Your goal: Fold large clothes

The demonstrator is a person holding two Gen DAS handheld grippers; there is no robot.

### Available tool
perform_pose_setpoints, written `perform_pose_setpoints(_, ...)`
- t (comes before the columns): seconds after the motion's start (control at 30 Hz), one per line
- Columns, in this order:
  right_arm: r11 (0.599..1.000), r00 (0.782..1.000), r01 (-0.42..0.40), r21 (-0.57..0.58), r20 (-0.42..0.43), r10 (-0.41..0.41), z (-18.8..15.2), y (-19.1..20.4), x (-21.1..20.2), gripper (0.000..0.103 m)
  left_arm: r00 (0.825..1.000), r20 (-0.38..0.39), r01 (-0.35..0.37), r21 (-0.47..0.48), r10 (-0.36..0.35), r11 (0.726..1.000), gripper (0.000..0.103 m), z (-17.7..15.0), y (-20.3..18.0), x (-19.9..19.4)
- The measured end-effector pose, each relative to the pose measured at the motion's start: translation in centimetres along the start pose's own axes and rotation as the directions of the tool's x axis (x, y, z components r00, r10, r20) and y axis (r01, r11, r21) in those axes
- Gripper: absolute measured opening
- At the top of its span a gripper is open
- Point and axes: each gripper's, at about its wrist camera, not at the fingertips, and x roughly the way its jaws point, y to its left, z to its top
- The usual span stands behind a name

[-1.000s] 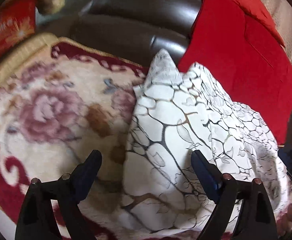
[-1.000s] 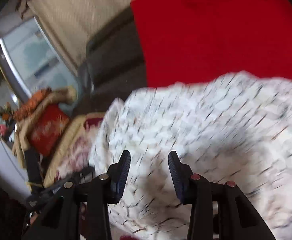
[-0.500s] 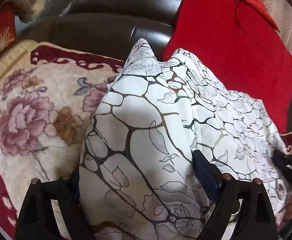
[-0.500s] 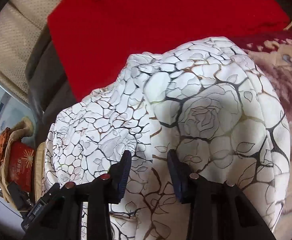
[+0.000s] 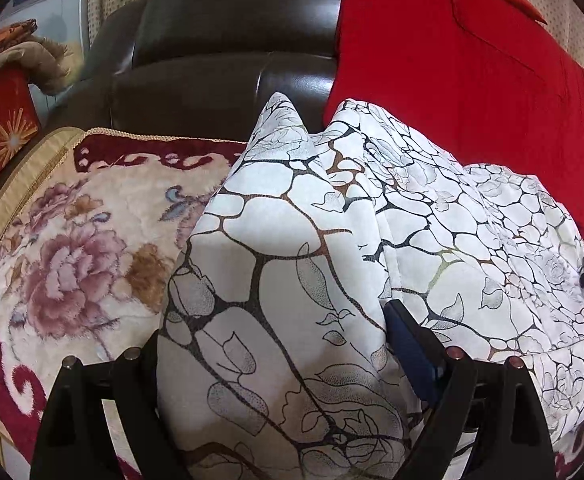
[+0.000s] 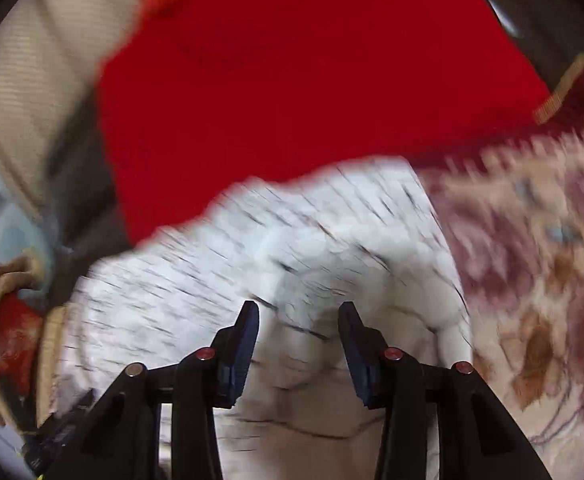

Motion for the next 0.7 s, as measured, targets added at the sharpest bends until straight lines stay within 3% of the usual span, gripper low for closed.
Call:
perform_pose_setpoints(0.27, 0.999, 1.000, -0.011, -0.034, 0.013, 0.011, 0.1, 0.7, 0.1, 0.050, 1.000, -0.007, 0.003, -0.034, -0.003, 0.999, 0.091, 1.1, 0.8, -0.5)
perform_pose_setpoints(0.4, 0.999, 0.999, -0.039, -0.019, 0.014, 0.040, 0.1, 0.2, 0.2, 0.050, 0.990, 0.135, -0.014, -0.092, 0.027, 0.996, 0.091, 2.5, 2.0, -3.6)
perform_pose_setpoints(0.47, 0.998, 0.998, -0.057, -0.009, 0.022, 0.057, -0.1, -0.2, -0.2, 0.050, 0.982, 0.187, 0.020, -0.087, -0.003, 0.996, 0.091, 3.8, 1.8, -4.4)
perform_pose_setpoints(0.57, 0.992, 0.990, -0.124, 0.013, 0.074, 0.123, 0.6, -0.4, -1.5, 0.051, 0.981, 0.175, 0.089, -0.056, -0.078, 0.994, 0.091, 5.3, 0.4, -3.8)
perform_pose_setpoints(0.7, 0.986, 0.969, -0.166, -0.023, 0.183, 0.167, 2.0, 0.0, -3.2, 0.051, 0.992, 0.061, 0.110, -0.044, -0.107, 0.993, 0.091, 7.4, -1.5, -0.2)
